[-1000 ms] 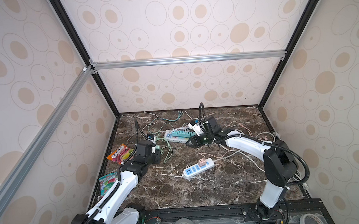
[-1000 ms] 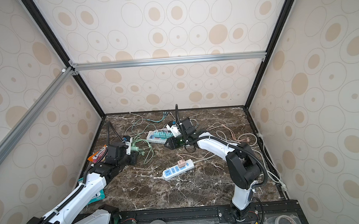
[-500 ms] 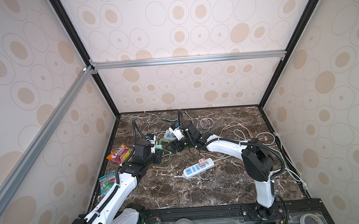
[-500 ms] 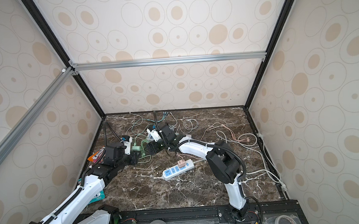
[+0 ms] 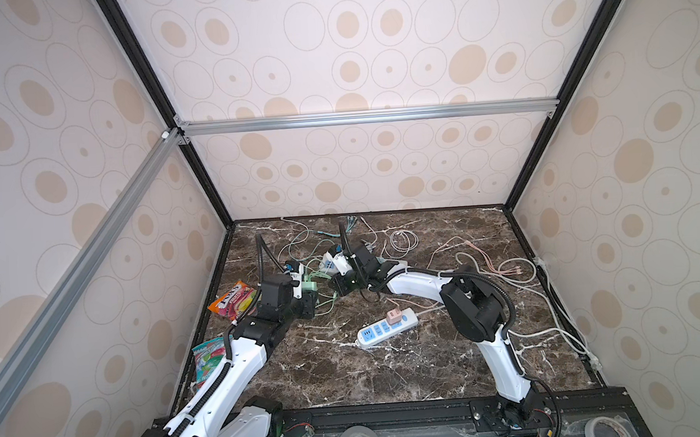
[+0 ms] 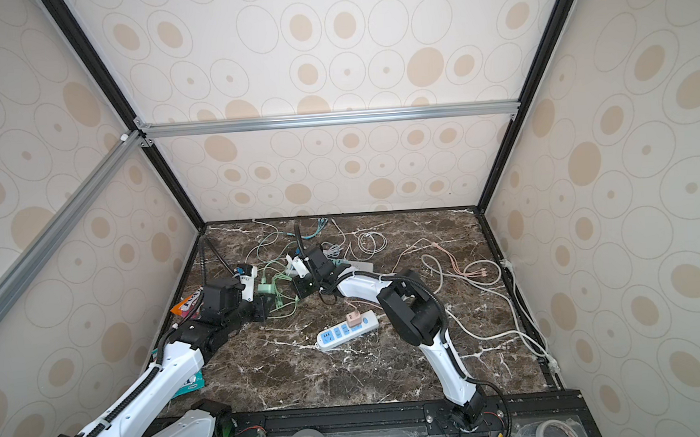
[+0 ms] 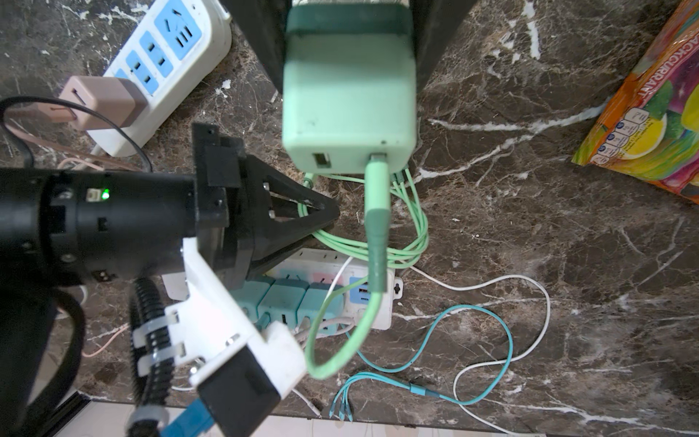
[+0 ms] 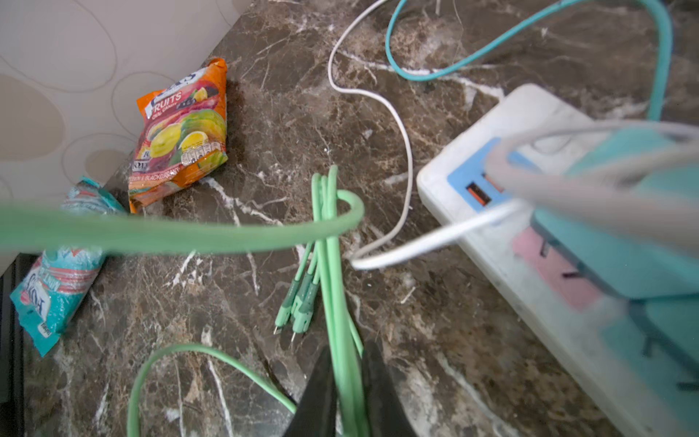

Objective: Insert the plug

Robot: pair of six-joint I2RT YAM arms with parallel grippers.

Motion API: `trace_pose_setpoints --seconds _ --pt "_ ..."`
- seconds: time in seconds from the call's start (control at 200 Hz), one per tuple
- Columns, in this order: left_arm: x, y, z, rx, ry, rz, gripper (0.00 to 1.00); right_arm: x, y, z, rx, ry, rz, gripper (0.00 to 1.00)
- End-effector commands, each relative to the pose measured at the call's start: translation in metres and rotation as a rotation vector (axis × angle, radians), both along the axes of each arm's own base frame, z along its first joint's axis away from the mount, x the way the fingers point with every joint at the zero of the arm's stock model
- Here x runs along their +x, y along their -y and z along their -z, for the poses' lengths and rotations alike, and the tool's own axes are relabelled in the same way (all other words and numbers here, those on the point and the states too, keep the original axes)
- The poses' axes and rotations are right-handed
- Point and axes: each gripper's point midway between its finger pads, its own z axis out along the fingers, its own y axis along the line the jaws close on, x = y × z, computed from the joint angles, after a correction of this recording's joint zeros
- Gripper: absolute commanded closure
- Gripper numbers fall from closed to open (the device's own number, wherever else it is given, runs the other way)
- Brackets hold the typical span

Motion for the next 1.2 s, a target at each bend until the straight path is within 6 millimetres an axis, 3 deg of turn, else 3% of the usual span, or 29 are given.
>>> trace_pose_setpoints --seconds 0.0,0.08,0.195,0.405,0.505,0.555,0.61,0.695,0.865,1.055,1.195 --pt "0.007 -0.015 -0.012 -0.023 0.043 -0.087 1.0 -0.007 -0.004 -0.09 0.109 0.197 -0.083 1.0" --pt "0.011 -0.028 -0.01 -0.036 0.032 -0.158 1.0 -0.036 0.017 -0.146 0.198 0.377 -0.155 1.0" --pt "0.015 -0.05 -0.005 -0.043 0.007 -0.269 1.0 -0.07 0.065 -0.198 0.306 0.564 -0.205 1.0" --pt "0.005 -0.1 0.013 -0.02 -0.075 -0.453 1.0 -0.079 0.175 -0.296 0.517 0.727 -0.016 1.0" --pt "0.001 -0.106 0.016 -0.017 -0.088 -0.46 1.0 -0.067 0.231 -0.323 0.594 0.795 0.2 1.0" --pt "0.0 -0.107 0.016 -0.016 -0.086 -0.462 1.0 -0.059 0.252 -0.324 0.602 0.796 0.295 1.0" --pt "0.0 -0.107 0.017 -0.011 -0.088 -0.459 1.0 -0.051 0.262 -0.318 0.593 0.778 0.357 1.0" --pt "0.001 -0.106 0.014 -0.016 -0.08 -0.454 1.0 -0.044 0.253 -0.306 0.587 0.714 0.333 1.0" --pt "0.004 -0.096 -0.006 -0.034 -0.037 -0.39 1.0 -0.041 0.198 -0.288 0.532 0.614 0.149 1.0" --pt "-0.014 -0.143 -0.034 0.146 0.022 -0.586 1.0 -0.036 0.12 -0.278 0.481 0.546 -0.004 1.0" --pt "-0.023 -0.157 -0.042 0.19 0.04 -0.66 1.0 -0.021 0.058 -0.261 0.458 0.531 -0.066 1.0"
